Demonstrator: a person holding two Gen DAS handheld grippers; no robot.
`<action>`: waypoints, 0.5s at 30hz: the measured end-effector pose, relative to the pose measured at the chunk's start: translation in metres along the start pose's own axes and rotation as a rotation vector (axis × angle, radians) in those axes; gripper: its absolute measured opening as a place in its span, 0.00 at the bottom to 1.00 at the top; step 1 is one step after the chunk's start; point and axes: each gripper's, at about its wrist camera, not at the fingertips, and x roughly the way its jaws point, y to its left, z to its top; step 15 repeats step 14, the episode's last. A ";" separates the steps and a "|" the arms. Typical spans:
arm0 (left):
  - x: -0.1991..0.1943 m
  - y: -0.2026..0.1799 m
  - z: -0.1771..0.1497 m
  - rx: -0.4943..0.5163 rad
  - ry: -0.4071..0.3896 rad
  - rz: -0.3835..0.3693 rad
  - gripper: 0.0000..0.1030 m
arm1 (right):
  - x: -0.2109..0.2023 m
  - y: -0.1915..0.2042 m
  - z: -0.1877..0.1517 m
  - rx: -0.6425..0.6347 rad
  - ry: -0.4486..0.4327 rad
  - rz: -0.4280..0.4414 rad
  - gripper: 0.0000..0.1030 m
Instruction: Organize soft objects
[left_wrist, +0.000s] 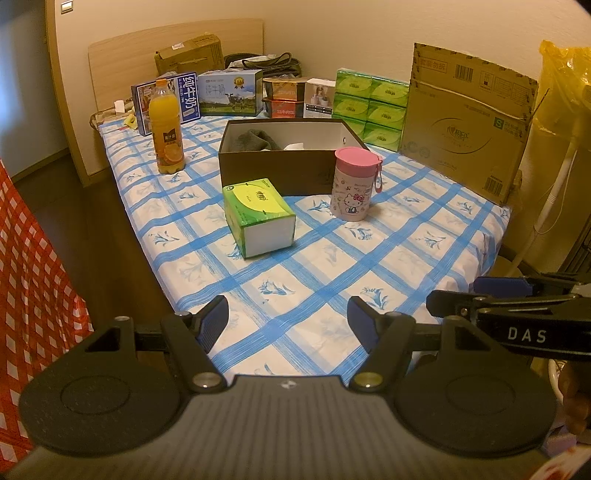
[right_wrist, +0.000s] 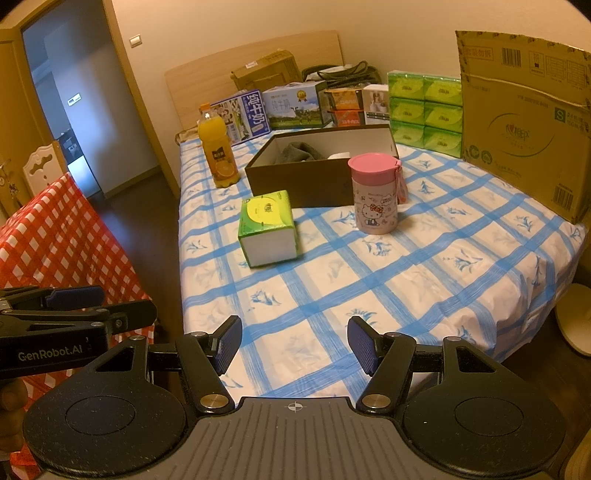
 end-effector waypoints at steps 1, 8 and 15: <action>0.000 0.000 0.000 0.000 0.000 0.001 0.67 | 0.000 0.000 0.000 0.000 -0.001 0.000 0.61; 0.000 0.000 -0.001 0.000 0.000 0.000 0.67 | 0.000 0.000 0.000 0.000 0.000 -0.001 0.62; 0.001 -0.006 0.002 0.004 -0.001 -0.001 0.67 | 0.000 -0.001 0.000 0.000 0.000 -0.001 0.62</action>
